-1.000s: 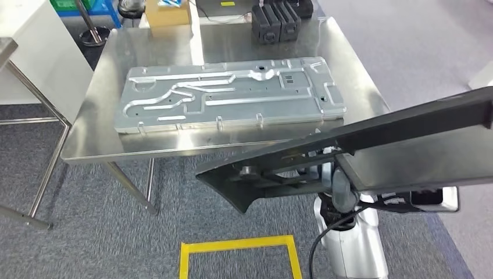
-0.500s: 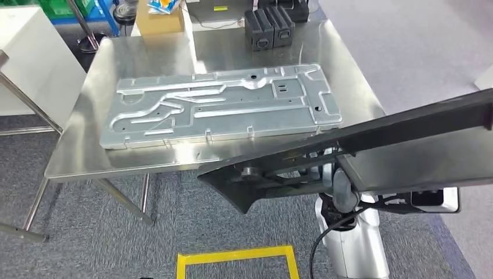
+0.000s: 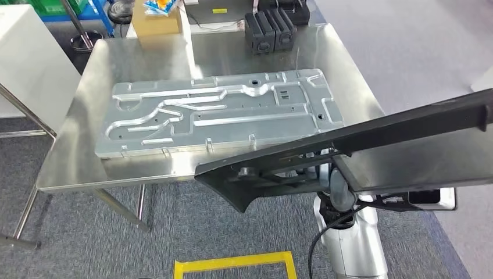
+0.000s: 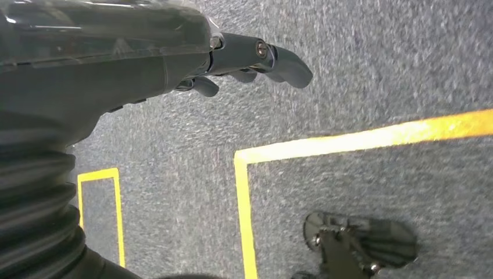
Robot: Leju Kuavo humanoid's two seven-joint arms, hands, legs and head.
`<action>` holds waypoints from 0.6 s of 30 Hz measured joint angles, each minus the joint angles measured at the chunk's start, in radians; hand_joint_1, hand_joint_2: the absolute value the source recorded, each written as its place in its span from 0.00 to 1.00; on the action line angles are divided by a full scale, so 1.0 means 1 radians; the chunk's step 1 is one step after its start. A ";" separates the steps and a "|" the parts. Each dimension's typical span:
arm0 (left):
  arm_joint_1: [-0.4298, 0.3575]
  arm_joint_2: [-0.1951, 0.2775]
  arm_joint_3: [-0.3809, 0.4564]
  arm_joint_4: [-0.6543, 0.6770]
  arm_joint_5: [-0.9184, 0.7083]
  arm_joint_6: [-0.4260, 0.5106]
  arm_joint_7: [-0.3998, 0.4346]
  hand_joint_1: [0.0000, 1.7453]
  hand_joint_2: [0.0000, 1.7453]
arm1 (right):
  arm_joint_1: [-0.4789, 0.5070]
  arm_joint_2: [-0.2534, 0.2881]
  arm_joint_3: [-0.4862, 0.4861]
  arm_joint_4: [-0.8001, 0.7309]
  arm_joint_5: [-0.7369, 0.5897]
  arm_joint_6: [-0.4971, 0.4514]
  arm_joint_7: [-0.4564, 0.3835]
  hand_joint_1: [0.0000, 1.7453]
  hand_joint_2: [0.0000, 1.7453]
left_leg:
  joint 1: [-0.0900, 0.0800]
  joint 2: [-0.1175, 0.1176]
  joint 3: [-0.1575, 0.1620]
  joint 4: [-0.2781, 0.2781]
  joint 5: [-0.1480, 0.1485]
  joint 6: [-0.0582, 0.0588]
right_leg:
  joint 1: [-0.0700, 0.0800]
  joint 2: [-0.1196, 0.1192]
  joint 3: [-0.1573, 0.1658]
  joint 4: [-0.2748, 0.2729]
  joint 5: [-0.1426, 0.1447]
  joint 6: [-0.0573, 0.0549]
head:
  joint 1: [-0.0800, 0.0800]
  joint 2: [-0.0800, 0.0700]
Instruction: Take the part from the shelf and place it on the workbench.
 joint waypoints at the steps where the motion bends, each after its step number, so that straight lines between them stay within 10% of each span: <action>1: -0.001 -0.001 0.000 0.000 0.001 0.000 0.000 0.00 1.00 | -0.001 0.000 0.000 0.000 0.002 -0.001 -0.001 1.00 1.00 | 0.002 0.001 0.003 -0.003 0.000 0.003 | -0.003 -0.001 -0.028 0.052 -0.025 0.004 | 0.001 0.000; 3: -0.002 0.000 0.000 0.000 0.002 0.000 -0.002 0.00 1.00 | 0.001 -0.002 0.000 0.000 0.011 -0.006 -0.003 1.00 1.00 | 0.002 0.000 0.004 -0.003 -0.005 0.007 | -0.008 -0.002 -0.108 0.182 -0.073 0.012 | 0.002 0.000; 5: 0.001 -0.001 0.000 0.000 0.003 -0.001 -0.004 0.00 1.00 | 0.003 -0.004 0.000 0.000 0.023 -0.016 -0.004 1.00 1.00 | 0.003 -0.001 0.008 -0.001 -0.011 0.005 | -0.014 -0.002 -0.151 0.224 -0.057 0.018 | 0.002 0.000; 9: 0.004 -0.001 0.000 0.000 0.003 -0.002 -0.008 0.00 1.00 | -0.004 -0.009 -0.002 0.001 0.037 -0.026 -0.004 1.00 1.00 | 0.003 -0.004 0.018 0.015 -0.033 -0.011 | -0.021 -0.005 -0.075 0.009 0.079 0.020 | 0.002 0.000; 14: 0.006 -0.001 0.000 0.000 0.011 -0.004 -0.015 0.00 1.00 | -0.019 -0.017 -0.012 -0.002 0.112 -0.064 -0.012 1.00 1.00 | 0.003 -0.004 0.017 0.026 -0.050 -0.039 | -0.018 -0.001 -0.060 -0.031 0.084 -0.010 | 0.000 0.000; 18: 0.009 -0.001 0.000 0.000 0.020 -0.009 -0.024 0.00 1.00 | -0.066 -0.041 -0.031 0.000 0.188 -0.114 0.000 1.00 1.00 | 0.006 -0.003 -0.087 0.241 -0.154 -0.051 | -0.017 -0.003 -0.055 -0.035 0.082 -0.027 | -0.005 0.000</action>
